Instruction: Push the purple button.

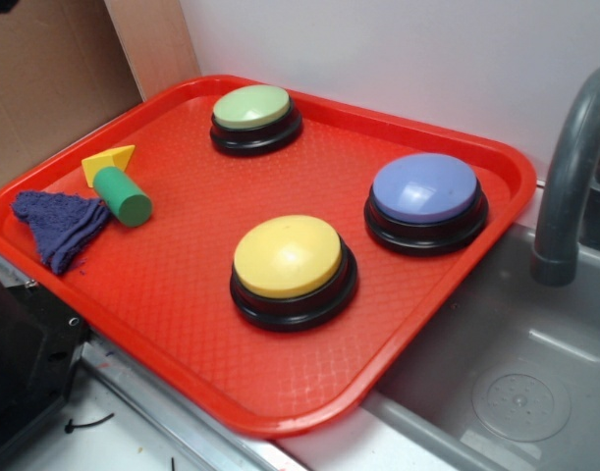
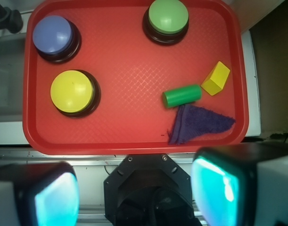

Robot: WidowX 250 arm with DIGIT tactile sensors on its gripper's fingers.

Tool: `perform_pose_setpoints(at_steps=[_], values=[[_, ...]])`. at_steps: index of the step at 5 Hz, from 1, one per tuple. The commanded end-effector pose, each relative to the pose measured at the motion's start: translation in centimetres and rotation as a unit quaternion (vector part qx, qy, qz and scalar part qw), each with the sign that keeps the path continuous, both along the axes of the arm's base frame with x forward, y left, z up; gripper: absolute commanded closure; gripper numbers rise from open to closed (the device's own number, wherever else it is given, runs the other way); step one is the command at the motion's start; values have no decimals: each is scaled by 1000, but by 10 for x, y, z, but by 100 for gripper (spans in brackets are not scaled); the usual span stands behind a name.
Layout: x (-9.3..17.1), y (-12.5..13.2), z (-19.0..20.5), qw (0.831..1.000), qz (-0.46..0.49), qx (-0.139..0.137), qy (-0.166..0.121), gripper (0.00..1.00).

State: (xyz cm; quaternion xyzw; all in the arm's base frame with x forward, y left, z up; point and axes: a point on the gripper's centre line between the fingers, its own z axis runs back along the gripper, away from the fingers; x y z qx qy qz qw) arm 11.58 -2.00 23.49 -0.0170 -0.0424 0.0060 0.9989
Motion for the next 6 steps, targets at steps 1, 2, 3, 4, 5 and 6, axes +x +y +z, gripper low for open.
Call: perform_pose_setpoints(at_steps=[1, 2, 3, 4, 5, 6], values=[[0, 0, 0, 1000, 0, 0, 0, 0], [50, -50, -40, 998, -39, 30, 26, 0], [80, -102, -55, 995, -90, 42, -3, 0], [93, -125, -66, 993, -107, 39, -9, 0], [102, -125, -78, 994, -108, 18, -20, 0], [116, -124, -93, 993, -113, 11, -30, 0]])
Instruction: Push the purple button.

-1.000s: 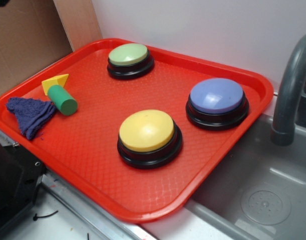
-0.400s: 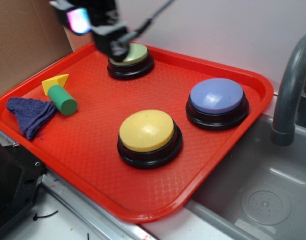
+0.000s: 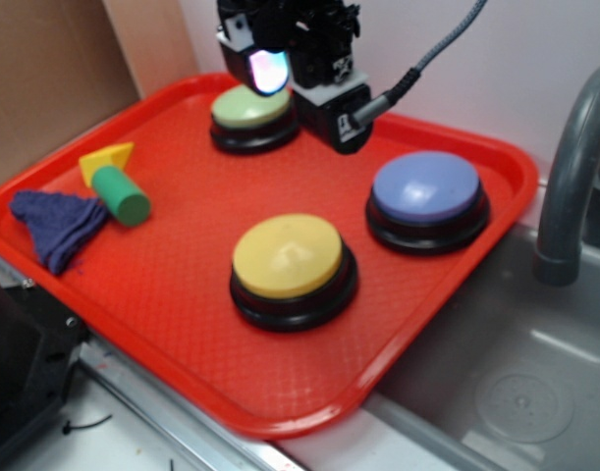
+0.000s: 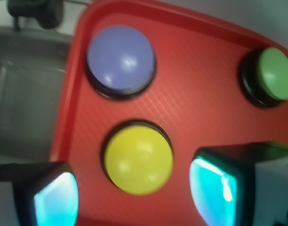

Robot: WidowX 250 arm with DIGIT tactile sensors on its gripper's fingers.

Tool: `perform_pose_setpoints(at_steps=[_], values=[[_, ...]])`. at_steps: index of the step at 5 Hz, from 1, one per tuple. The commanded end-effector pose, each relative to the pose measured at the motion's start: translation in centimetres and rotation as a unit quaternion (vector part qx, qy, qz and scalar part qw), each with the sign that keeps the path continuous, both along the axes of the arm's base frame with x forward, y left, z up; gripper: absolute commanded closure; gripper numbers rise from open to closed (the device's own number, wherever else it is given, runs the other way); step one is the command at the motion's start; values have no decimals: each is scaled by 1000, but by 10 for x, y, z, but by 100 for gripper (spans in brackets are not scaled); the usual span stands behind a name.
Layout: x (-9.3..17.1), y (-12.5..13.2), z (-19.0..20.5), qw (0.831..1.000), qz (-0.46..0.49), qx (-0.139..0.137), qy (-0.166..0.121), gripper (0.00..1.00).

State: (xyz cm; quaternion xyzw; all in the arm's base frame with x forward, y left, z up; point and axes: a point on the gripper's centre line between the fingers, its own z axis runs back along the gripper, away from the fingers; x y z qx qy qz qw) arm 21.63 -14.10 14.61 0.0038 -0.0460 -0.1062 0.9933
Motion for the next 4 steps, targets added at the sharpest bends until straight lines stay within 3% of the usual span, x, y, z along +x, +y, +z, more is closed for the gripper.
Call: perform_pose_setpoints(at_steps=[1, 2, 4], values=[[34, -3, -20, 999, -21, -16, -18, 0], [53, -7, -47, 999, -39, -22, -6, 0], [75, -16, -77, 996, -82, 4, 21, 0]])
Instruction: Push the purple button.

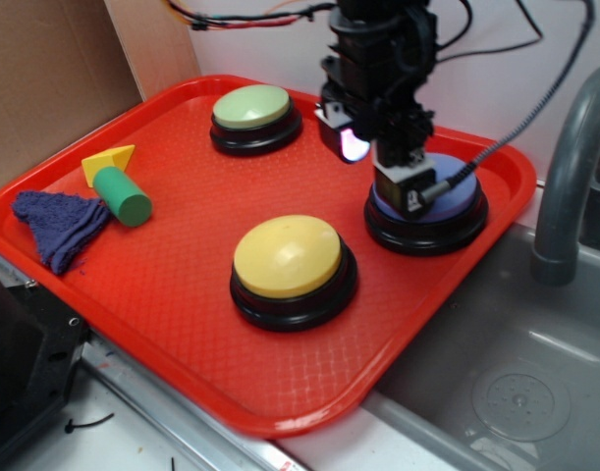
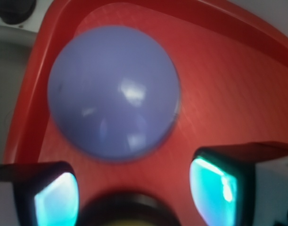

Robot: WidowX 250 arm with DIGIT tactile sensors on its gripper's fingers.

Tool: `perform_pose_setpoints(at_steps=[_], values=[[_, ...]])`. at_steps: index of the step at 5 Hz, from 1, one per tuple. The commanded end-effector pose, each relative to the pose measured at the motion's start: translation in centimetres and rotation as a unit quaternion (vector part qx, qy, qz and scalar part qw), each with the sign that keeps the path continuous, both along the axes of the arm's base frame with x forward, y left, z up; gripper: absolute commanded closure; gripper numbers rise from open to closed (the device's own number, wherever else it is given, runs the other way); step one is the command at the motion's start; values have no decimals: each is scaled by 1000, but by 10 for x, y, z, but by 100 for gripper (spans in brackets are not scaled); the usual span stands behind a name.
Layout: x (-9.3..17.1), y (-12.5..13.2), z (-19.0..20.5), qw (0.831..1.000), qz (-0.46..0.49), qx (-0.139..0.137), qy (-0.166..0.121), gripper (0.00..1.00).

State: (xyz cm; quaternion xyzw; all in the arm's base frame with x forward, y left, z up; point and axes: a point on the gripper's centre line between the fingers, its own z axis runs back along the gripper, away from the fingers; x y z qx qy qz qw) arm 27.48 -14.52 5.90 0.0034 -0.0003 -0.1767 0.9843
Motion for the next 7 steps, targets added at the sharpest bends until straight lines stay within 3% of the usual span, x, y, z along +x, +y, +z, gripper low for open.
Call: perform_pose_setpoints(at_steps=[1, 3, 5, 7], values=[[17, -13, 7, 1000, -17, -6, -20, 0], [11, -11, 3, 1000, -16, -3, -15, 0], [-1, -3, 33, 999, -2, -8, -53, 0], [-11, 1, 56, 997, 2, -9, -72, 0]])
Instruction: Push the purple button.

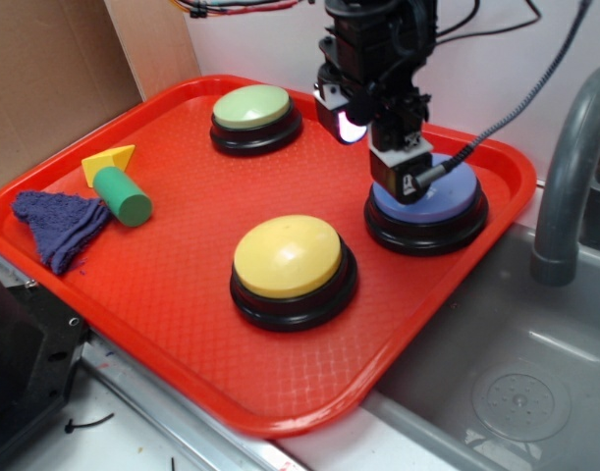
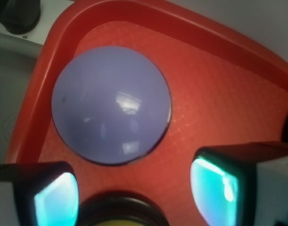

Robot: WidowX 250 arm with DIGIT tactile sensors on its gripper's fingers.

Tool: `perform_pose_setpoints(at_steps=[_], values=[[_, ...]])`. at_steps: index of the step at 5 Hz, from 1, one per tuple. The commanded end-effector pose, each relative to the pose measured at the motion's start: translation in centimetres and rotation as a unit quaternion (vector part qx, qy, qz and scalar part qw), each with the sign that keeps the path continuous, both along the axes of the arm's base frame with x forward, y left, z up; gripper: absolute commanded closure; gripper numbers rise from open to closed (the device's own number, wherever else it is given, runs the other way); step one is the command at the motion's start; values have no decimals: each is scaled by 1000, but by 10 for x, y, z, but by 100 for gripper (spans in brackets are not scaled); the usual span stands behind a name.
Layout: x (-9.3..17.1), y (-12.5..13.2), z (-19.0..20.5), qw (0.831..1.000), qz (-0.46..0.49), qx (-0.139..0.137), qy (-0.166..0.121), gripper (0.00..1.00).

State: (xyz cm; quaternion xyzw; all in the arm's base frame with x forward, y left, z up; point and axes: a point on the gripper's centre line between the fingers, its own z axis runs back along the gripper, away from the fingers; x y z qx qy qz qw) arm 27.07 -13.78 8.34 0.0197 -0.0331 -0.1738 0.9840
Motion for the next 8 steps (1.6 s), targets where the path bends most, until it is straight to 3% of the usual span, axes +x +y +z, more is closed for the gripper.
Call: perform_pose_setpoints(at_steps=[1, 2, 6, 7, 8], values=[[-12, -3, 44, 999, -2, -26, -30, 0], [-19, 1, 56, 999, -1, -18, -26, 0], [-37, 13, 79, 999, 20, -31, 18, 0], [-41, 15, 87, 999, 29, -8, 28, 0], [-51, 19, 96, 999, 32, -15, 10, 0]])
